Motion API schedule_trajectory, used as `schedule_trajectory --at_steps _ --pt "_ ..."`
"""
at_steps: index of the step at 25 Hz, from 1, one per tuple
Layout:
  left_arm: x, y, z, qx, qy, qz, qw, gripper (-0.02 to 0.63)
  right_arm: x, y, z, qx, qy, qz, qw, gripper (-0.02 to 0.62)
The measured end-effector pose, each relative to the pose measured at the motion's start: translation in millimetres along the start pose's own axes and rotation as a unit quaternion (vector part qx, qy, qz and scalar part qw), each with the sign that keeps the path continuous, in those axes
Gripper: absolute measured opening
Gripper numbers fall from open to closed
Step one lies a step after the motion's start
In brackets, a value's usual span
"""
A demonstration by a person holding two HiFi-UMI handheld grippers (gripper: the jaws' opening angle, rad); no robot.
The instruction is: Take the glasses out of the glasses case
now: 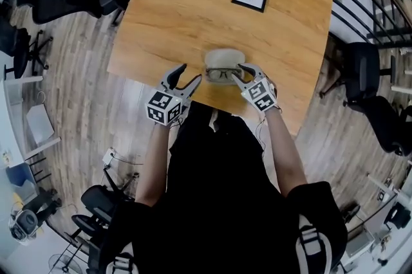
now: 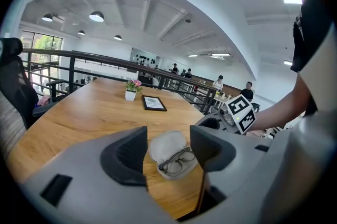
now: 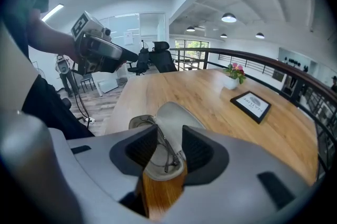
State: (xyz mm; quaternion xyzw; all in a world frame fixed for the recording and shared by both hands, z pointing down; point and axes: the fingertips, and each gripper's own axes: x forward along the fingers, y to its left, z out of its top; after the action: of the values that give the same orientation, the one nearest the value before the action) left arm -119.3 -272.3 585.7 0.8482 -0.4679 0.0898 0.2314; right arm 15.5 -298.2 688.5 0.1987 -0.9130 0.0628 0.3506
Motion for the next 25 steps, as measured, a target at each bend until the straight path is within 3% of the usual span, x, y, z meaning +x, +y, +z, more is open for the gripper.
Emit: schedule_trajectory --at_steps 18,25 --pt "15 39 -19 -0.029 0.038 -0.003 0.9989 0.256 60 17 -25 -0.038 0.074 0.068 0.994 0.113" --pt "14 51 -21 -0.039 0.035 -0.001 0.9986 0.256 77 30 -31 -0.099 0.109 0.101 0.984 0.083"
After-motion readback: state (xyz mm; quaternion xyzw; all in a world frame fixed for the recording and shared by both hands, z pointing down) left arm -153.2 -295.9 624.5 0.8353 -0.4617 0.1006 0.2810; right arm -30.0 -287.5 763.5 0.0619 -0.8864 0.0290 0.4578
